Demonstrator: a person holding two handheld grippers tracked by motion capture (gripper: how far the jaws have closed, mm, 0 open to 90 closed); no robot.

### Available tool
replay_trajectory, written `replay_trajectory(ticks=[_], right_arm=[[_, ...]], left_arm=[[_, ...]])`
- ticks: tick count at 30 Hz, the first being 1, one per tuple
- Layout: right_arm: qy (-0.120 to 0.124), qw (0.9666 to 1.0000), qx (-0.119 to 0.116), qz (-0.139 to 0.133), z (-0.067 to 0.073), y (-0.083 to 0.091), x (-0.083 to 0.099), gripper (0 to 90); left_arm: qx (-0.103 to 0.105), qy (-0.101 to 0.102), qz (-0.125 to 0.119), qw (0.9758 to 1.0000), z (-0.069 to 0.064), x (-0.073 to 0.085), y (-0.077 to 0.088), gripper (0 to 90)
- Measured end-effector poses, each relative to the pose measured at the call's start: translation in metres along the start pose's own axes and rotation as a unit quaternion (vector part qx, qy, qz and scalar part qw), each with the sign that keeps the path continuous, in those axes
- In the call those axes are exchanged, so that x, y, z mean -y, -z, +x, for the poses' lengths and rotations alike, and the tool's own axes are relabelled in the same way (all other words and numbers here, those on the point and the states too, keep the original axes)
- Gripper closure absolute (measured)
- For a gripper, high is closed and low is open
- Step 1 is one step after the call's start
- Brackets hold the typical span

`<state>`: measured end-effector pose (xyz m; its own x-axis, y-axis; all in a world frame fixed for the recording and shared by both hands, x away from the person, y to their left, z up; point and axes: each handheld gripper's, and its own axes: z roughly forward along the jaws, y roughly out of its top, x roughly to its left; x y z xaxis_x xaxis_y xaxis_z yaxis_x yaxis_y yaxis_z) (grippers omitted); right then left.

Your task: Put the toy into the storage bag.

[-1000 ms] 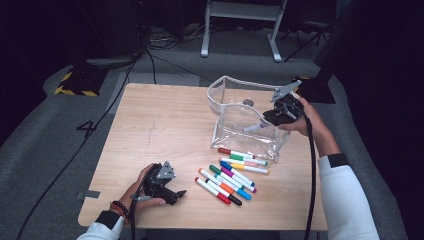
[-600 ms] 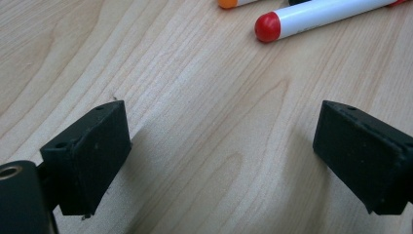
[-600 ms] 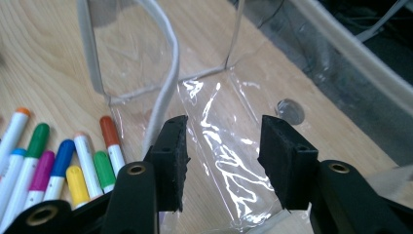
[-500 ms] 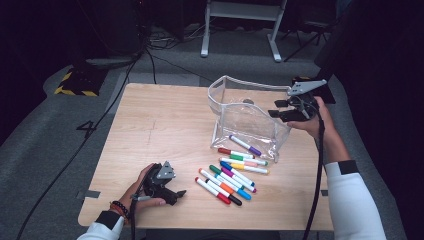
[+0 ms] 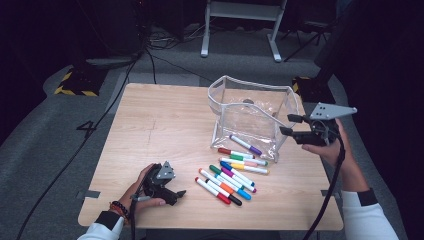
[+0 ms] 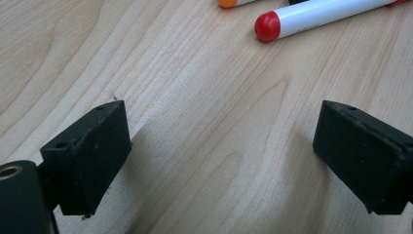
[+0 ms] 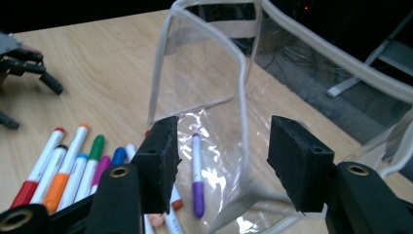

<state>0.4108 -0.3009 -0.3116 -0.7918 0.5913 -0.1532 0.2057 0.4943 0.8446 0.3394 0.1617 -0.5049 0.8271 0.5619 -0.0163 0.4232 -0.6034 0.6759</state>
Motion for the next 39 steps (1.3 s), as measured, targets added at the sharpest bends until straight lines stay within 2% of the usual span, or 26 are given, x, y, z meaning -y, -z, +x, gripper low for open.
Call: replay_trajectory(ticks=[3, 5, 7, 10, 16, 24, 26, 29, 32, 34, 36, 39], right_arm=[[0.004, 1.0000, -0.002, -0.003, 0.010, 0.001, 0.015, 45.0], [-0.002, 0.9998, 0.001, -0.022, 0.016, 0.005, 0.024, 47.8], [0.012, 0.9994, 0.008, -0.031, 0.022, 0.011, 0.029, 47.5], [0.003, 0.9994, 0.007, -0.035, 0.026, 0.014, 0.038, 47.2], [0.002, 0.9995, -0.021, -0.024, 0.043, 0.007, 0.062, 47.3], [0.015, 0.9971, -0.068, 0.030, 0.068, -0.033, 0.092, 53.1], [0.018, 0.9947, -0.092, 0.042, 0.072, -0.048, 0.097, 56.5], [0.031, 0.9918, -0.107, 0.062, 0.077, -0.067, 0.102, 57.0], [0.034, 0.9891, -0.125, 0.070, 0.079, -0.089, 0.106, 59.8], [0.042, 0.9886, -0.123, 0.075, 0.079, -0.099, 0.107, 60.7], [0.035, 0.9884, -0.127, 0.076, 0.077, -0.108, 0.108, 62.6], [0.042, 0.9873, -0.127, 0.085, 0.077, -0.120, 0.109, 62.7]], left_arm=[[0.000, 0.000, 0.000, 1.0000, 0.000, 0.000, 0.000, 7.0], [-0.001, 0.000, 0.000, 1.0000, 0.000, 0.000, 0.000, 7.0], [-0.001, 0.000, 0.000, 1.0000, 0.000, 0.000, 0.000, 7.0], [-0.001, 0.000, 0.000, 1.0000, 0.000, 0.000, 0.000, 7.0], [0.000, -0.002, 0.001, 1.0000, 0.000, 0.001, 0.001, 7.0], [0.000, -0.001, 0.001, 1.0000, 0.000, 0.001, 0.001, 7.0], [-0.001, -0.001, 0.000, 1.0000, 0.000, 0.001, 0.001, 7.1], [-0.002, 0.002, 0.000, 1.0000, -0.004, 0.000, 0.000, 7.0], [0.010, -0.011, 0.000, 0.9999, -0.011, -0.002, -0.002, 7.0], [0.013, -0.016, 0.001, 0.9998, -0.012, -0.003, -0.003, 7.0], [0.013, -0.015, 0.002, 0.9998, -0.012, -0.003, -0.003, 7.0], [0.011, -0.013, 0.001, 0.9999, -0.014, -0.005, -0.004, 7.0]])
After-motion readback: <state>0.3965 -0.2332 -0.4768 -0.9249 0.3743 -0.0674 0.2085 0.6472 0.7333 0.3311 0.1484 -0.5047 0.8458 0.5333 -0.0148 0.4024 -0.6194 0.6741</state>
